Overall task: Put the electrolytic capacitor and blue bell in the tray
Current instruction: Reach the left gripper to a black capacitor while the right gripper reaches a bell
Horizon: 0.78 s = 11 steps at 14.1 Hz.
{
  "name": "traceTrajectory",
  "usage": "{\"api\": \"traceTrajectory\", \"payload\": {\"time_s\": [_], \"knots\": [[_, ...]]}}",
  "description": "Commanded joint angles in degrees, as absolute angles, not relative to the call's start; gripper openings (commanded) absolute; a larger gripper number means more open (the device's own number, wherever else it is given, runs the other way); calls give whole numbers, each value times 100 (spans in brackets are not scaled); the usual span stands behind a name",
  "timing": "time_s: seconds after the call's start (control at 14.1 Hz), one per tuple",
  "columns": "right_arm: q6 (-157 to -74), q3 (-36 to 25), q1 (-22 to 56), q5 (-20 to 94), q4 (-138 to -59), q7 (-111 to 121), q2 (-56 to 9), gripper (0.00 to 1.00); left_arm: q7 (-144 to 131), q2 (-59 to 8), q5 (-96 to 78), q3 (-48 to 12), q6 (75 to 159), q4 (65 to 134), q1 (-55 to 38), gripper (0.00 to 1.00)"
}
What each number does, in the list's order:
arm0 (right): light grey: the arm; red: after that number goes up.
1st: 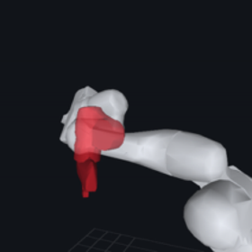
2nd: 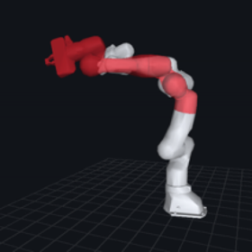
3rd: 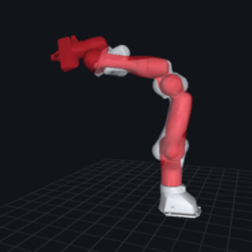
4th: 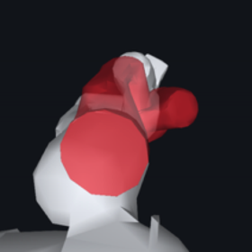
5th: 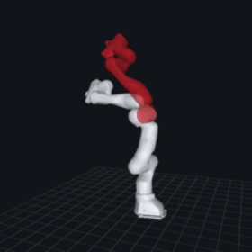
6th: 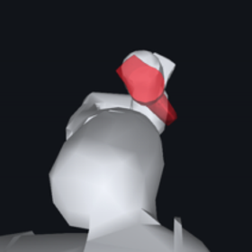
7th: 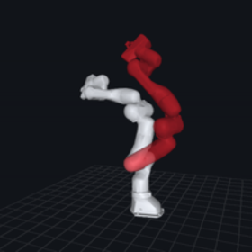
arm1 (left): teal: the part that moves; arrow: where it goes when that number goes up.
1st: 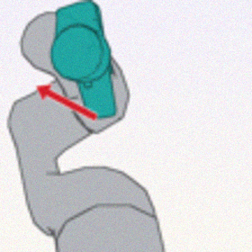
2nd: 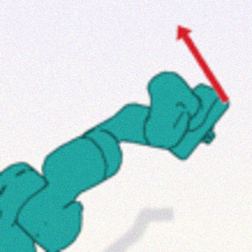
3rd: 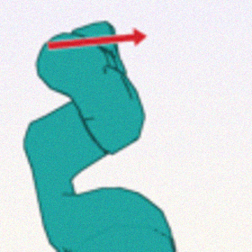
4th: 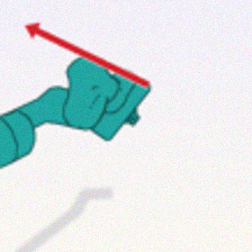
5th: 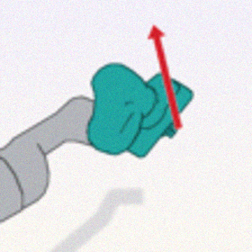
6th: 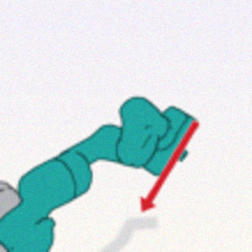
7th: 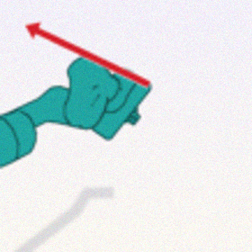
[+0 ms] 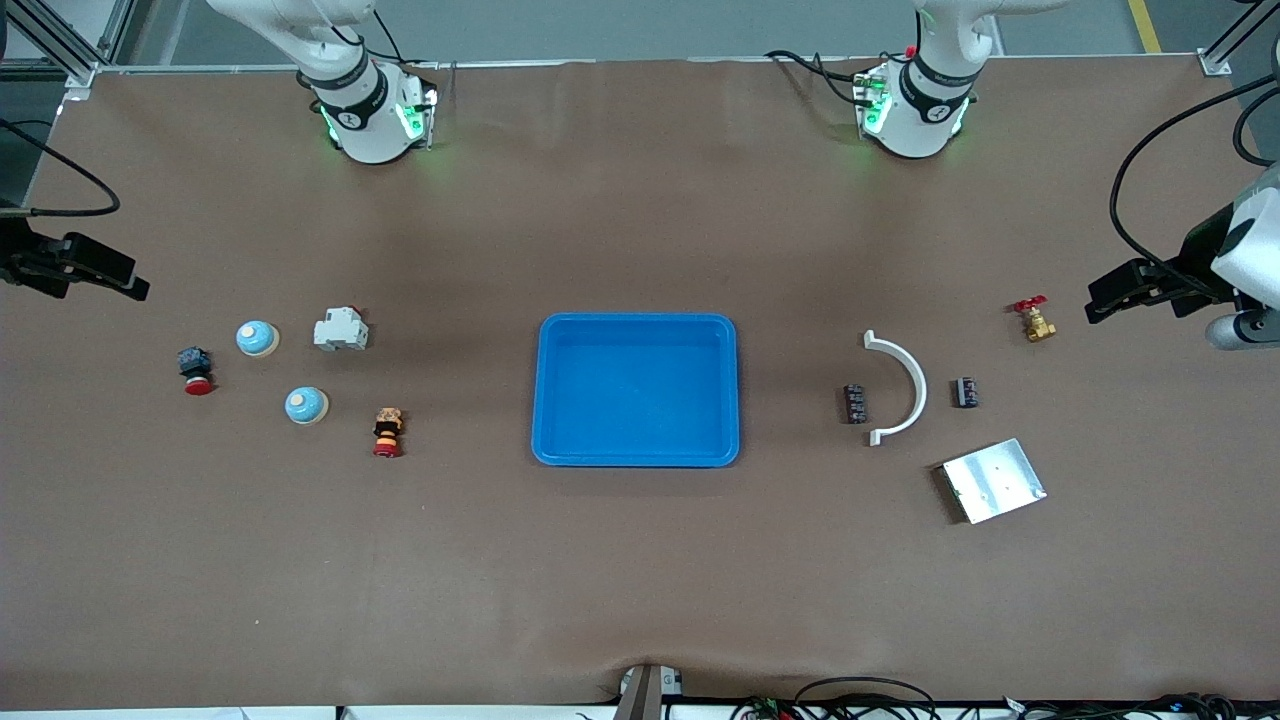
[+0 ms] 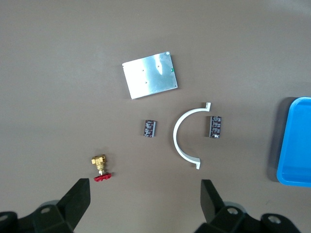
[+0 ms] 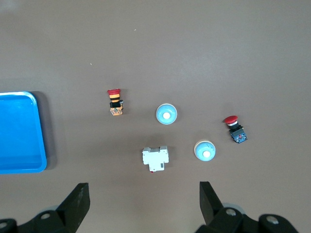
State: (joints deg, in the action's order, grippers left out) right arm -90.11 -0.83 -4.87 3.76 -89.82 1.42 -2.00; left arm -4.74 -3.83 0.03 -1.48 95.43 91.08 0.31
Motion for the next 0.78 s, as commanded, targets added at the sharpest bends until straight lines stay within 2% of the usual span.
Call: {"api": "traceTrajectory", "payload": {"time_s": [0.0, 0.43, 0.71], "knots": [[-9053, -44, -536, 352, -9097, 70, -97, 100, -510, -299, -149, -141, 9702, 9280, 53, 100], [-9088, -44, -527, 343, -9132, 79, -105, 100, -519, -325, -149, -149, 9773, 9386, 35, 100], [-9246, -35, -536, 334, -9342, 88, -88, 100, -519, -176, -132, -289, 10510, 10246, 26, 100]]}}
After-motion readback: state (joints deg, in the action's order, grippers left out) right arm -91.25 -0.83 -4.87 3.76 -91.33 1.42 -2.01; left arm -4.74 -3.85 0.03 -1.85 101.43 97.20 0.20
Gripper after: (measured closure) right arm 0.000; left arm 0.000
